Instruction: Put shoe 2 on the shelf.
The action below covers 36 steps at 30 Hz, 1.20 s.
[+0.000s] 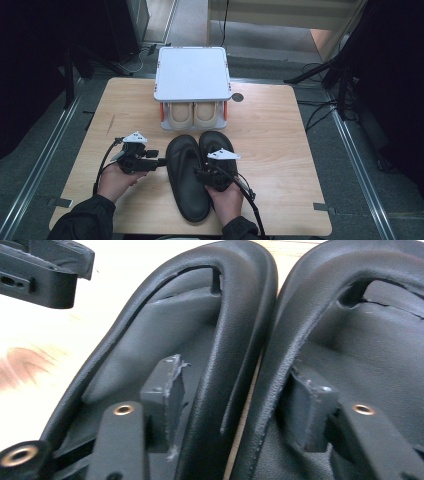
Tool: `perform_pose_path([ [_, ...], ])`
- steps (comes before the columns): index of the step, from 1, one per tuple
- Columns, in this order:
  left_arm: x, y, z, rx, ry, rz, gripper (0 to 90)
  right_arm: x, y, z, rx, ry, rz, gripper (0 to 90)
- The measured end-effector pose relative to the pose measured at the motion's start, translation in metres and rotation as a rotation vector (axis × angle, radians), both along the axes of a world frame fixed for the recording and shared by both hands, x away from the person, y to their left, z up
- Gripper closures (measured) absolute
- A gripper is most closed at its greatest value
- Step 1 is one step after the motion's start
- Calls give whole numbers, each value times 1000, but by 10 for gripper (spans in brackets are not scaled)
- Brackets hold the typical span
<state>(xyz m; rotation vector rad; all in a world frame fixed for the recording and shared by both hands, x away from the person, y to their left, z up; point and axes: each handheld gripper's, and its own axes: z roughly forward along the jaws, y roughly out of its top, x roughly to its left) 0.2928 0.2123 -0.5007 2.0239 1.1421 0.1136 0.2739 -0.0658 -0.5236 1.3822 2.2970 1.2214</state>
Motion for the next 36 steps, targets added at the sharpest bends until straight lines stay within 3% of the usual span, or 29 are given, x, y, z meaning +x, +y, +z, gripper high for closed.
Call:
perform_pose_path([
  [8, 0, 0, 0, 2, 0, -1, 439, -1, 0, -1, -13, -14, -8, 538],
  [17, 0, 0, 0, 7, 0, -1, 437, 0, -2, -1, 19, 8, -27, 658],
  [25, 0, -1, 0, 6, -1, 0, 436, 1, -5, -1, 50, 30, -57, 711],
  [28, 1, 1, 1, -11, -15, 10, 436, 2, -7, -1, 60, 41, -70, 756],
  [29, 1, 2, 3, -26, -20, 17, 434, 2, -8, 0, 69, 49, -62, 761],
  [36, 2, 6, 4, -26, -22, 23, 426, 3, -12, 3, 62, 65, -36, 762],
])
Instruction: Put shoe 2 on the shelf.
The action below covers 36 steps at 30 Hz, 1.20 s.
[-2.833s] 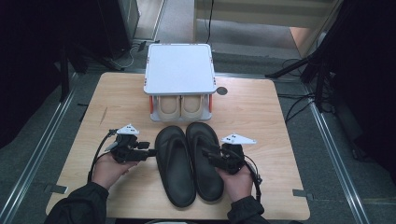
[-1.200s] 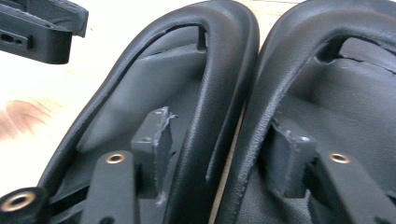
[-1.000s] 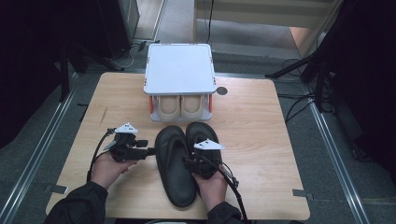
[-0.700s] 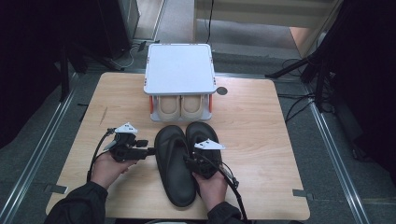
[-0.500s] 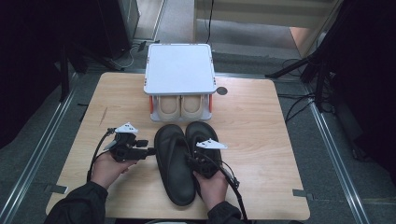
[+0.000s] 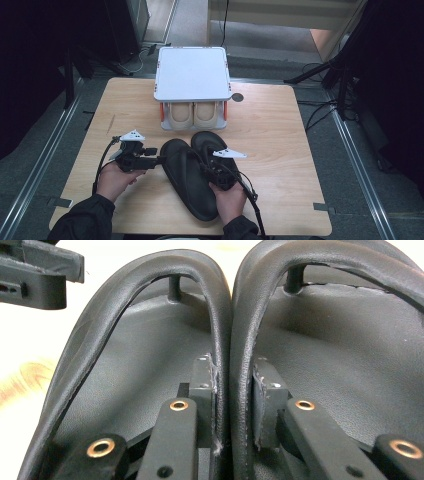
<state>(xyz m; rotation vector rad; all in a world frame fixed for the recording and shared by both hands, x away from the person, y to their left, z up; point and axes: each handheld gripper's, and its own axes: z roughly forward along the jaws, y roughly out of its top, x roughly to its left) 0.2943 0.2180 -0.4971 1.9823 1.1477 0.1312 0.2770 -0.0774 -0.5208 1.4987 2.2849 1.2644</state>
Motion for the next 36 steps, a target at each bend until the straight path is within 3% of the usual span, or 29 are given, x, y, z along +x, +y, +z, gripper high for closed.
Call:
perform_pose_path([
  [5, 0, 7, 1, 0, -12, 27, 419, 3, -11, 6, 18, 19, 38, 761],
  [13, 1, 19, 2, -2, -7, 59, 405, 7, -26, 20, 18, -3, 116, 761],
  [15, 0, 24, 3, 8, -7, 68, 404, 10, -29, 24, 18, 3, 167, 761],
  [21, -4, 33, 3, 8, -4, 93, 401, 13, -30, 32, -2, -2, 218, 760],
  [26, -9, 40, 3, 6, -11, 120, 400, 16, -31, 39, 0, -19, 296, 760],
  [32, -18, 51, 3, 2, -8, 159, 399, 28, -26, 40, 2, 6, 406, 759],
  [36, -24, 60, 2, -1, -14, 195, 399, 32, -21, 42, -2, 1, 447, 760],
])
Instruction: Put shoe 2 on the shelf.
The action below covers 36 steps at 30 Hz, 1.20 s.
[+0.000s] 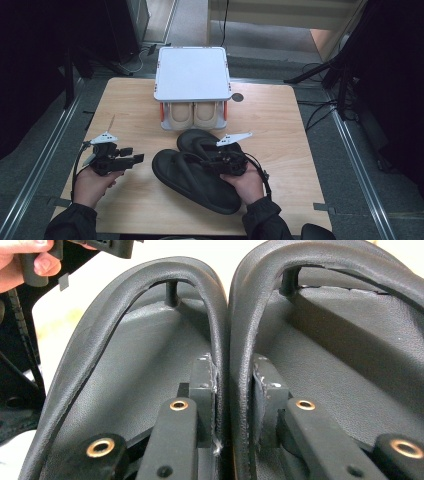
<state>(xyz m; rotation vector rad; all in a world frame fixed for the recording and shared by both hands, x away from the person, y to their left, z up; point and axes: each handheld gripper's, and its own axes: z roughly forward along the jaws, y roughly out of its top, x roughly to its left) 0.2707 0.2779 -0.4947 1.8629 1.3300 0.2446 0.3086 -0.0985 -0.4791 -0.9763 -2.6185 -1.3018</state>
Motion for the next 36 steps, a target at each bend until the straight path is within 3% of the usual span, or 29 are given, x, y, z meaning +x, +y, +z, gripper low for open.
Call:
perform_pose_path([
  [4, -6, 8, 0, -5, 6, 27, 398, 6, 5, 2, -3, -15, 36, 759],
  [11, -19, 18, -2, -1, 12, 70, 396, 16, 17, 5, -5, -2, 99, 759],
  [18, -23, 22, -2, 5, 11, 86, 396, 23, 27, 14, 7, 3, 165, 759],
  [24, -19, 23, -4, 8, 22, 84, 396, 33, 30, 35, 31, -18, 226, 759],
  [30, -19, 25, -4, 4, 23, 97, 395, 45, 29, 47, 73, 20, 266, 759],
  [33, -19, 25, -4, 4, 21, 96, 395, 47, 29, 54, 67, 6, 282, 759],
  [36, -19, 25, -4, 3, 21, 97, 395, 50, 34, 71, 43, -18, 303, 759],
])
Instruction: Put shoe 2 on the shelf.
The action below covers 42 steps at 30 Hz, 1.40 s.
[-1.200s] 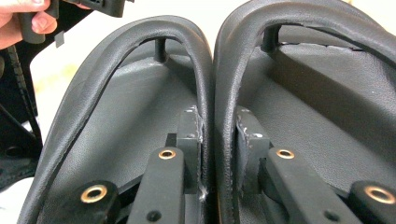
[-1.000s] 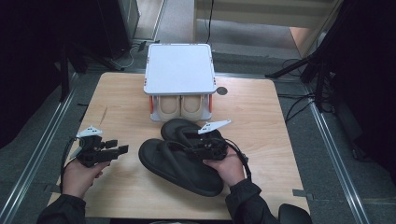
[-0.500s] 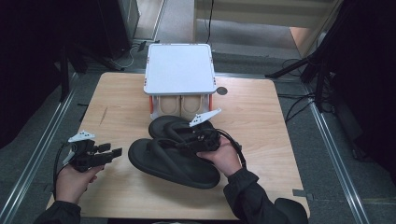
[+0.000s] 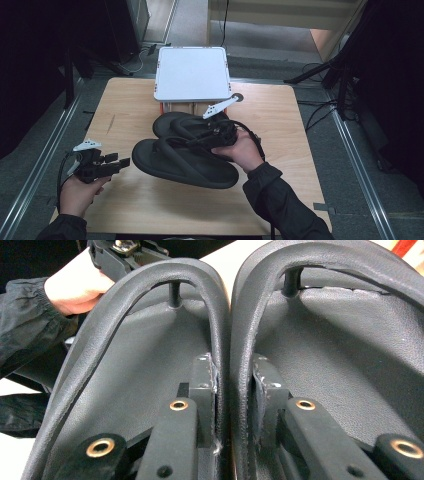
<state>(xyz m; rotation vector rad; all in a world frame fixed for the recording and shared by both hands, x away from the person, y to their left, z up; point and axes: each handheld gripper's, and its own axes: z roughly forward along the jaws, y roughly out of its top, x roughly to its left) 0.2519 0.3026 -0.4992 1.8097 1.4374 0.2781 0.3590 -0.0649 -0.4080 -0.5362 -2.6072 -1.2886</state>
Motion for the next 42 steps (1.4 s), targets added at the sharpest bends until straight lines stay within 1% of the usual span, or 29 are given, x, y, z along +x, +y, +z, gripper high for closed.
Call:
perform_pose_path([
  [1, 0, 0, 0, 0, 0, 0, 395, 0, 0, 0, 0, 0, 0, 759],
  [2, 0, 0, 0, 1, 1, -3, 395, 1, 2, 8, 4, -7, 14, 759],
  [3, 0, 0, 0, -1, 1, -3, 395, 1, 2, 8, 4, -7, 14, 759],
  [4, 0, 0, 0, -3, 2, -3, 394, 2, 4, 16, 12, -15, 25, 758],
  [5, 0, 0, 0, -4, 1, -1, 394, 2, 4, 16, 12, -15, 25, 758],
  [7, 1, 0, 0, -2, 1, -4, 394, 3, 5, 23, 23, -15, 32, 759],
  [8, 1, -1, 0, -3, 3, -4, 394, 3, 6, 29, 27, -19, 37, 759],
  [9, 1, -1, 0, -1, 3, -6, 394, 3, 6, 29, 27, -19, 37, 759],
  [11, 1, -1, 0, 0, 4, -6, 394, 5, 8, 37, 24, -24, 43, 759],
  [12, 1, -1, 0, 0, 4, -6, 394, 5, 8, 37, 24, -24, 43, 759],
  [13, 1, -1, -1, -1, 2, -5, 394, 5, 9, 43, 23, -29, 43, 759],
  [14, 1, -1, -1, -3, 2, -5, 394, 5, 9, 43, 23, -29, 43, 759],
  [16, 1, 0, -1, 1, 2, -5, 394, 6, 10, 49, 22, -37, 44, 758],
  [17, 1, 0, -1, 3, 2, -6, 394, 7, 10, 55, 19, -45, 37, 758],
  [18, 1, 0, -1, 3, 2, -6, 394, 7, 10, 55, 19, -45, 37, 758],
  [21, 1, 0, -1, 1, 3, -6, 394, 11, 9, 63, 20, -54, 28, 758],
  [27, 1, -1, -1, 0, 7, -8, 395, 22, 7, 74, 25, -69, -13, 759],
  [30, 2, -1, -1, 2, 6, -9, 395, 29, 5, 77, 27, -72, -36, 759],
  [31, 2, -2, -1, 0, 6, -9, 395, 33, 4, 78, 24, -72, -47, 759],
  [34, 2, -2, -1, 4, 3, -13, 395, 41, 5, 78, 17, -80, -72, 759],
  [35, 2, -3, -1, 1, 5, -13, 395, 41, 5, 78, 17, -80, -72, 759],
  [36, 2, -3, -1, 3, 9, -18, 395, 47, 6, 78, 11, -80, -95, 759],
  [37, 2, -3, -1, 3, 9, -18, 394, 47, 6, 78, 11, -80, -95, 759],
  [38, 2, -3, -2, 2, 8, -16, 394, 53, 7, 78, 0, -93, -119, 759],
  [39, 2, -3, -2, 2, 8, -16, 394, 53, 7, 78, 0, -93, -119, 759],
  [40, 2, -3, -2, 1, 8, -16, 394, 56, 8, 77, -3, -95, -135, 759],
  [41, 2, -3, -2, 2, 8, -18, 394, 59, 9, 76, -5, -96, -153, 759],
  [42, 2, -4, -2, 2, 9, -20, 394, 66, 12, 75, -15, -99, -189, 760],
])
